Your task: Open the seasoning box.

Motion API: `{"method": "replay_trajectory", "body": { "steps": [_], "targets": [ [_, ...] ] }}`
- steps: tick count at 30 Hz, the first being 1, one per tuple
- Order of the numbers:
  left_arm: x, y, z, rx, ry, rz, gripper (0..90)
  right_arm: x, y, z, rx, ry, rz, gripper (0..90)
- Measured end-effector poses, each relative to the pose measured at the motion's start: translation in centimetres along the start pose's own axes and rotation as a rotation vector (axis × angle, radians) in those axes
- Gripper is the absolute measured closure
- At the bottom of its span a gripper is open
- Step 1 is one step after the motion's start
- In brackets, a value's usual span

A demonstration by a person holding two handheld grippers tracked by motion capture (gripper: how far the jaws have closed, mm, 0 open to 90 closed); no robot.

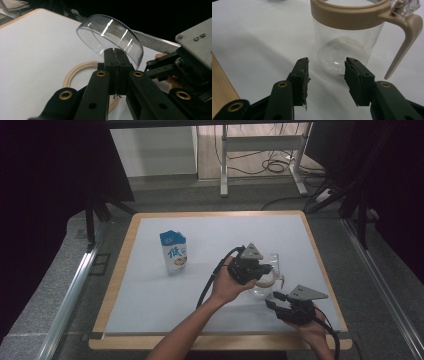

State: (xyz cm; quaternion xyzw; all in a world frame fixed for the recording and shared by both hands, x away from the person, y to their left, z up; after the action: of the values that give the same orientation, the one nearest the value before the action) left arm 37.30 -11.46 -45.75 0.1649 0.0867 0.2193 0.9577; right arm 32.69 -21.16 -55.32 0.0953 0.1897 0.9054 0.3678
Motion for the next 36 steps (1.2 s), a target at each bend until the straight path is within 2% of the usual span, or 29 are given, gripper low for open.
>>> {"method": "replay_trajectory", "body": {
  "steps": [7, 11, 14, 17, 19, 21, 24, 26, 31, 36],
  "targets": [
    [-1.1, -1.4, 1.0, 0.011, -0.029, -0.02, 89.8, -0.3, -0.1, -0.3, -0.001, -0.012, -0.002, 54.0],
    [-0.9, -1.4, 0.7, 0.01, -0.017, -0.017, 89.7, -0.3, -0.2, -0.4, 0.0, -0.013, -0.004, 53.9],
    [-0.4, -0.7, 0.2, 0.007, -0.013, -0.011, 88.9, -0.3, -0.2, -0.4, -0.005, -0.008, -0.002, 53.9],
    [0.1, 0.3, -0.4, -0.016, 0.015, -0.021, 86.8, 0.1, -0.2, -0.2, -0.013, 0.002, 0.012, 53.9],
    [0.5, 1.0, -0.6, -0.034, 0.05, -0.03, 85.3, 0.4, -0.3, -0.1, -0.016, 0.006, 0.024, 53.6],
    [1.0, 1.6, -1.0, -0.036, 0.051, -0.015, 82.9, 1.0, -0.6, 0.0, -0.016, 0.015, 0.045, 52.4],
    [1.6, 2.5, -1.7, -0.035, 0.053, 0.011, 75.9, 1.8, -1.0, -0.1, -0.01, 0.034, 0.067, 50.9],
    [1.9, 3.2, -2.1, -0.047, 0.055, 0.029, 70.1, 2.1, -1.2, -0.1, -0.009, 0.03, 0.077, 50.2],
    [2.5, 5.0, -3.3, -0.058, 0.065, 0.078, 50.5, 2.7, -1.6, 0.0, -0.01, 0.03, 0.087, 49.1],
    [3.0, 7.1, -4.8, -0.05, 0.064, 0.106, 43.4, 3.3, -1.9, 0.1, -0.015, 0.036, 0.095, 48.1]
  ]
}}
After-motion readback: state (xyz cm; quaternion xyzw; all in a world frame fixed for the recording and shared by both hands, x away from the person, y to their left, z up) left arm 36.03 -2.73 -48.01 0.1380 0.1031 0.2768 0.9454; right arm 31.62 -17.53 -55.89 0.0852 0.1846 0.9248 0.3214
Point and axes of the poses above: each handheld gripper's, and its own axes: y roughly backward along the jaws, z roughly out of its top, x roughly to its left, the point moved 8 cm from there along -y, roughly forward along the jaws, and after that the axes turned 9 degrees about -x, right-handed, at the moved point
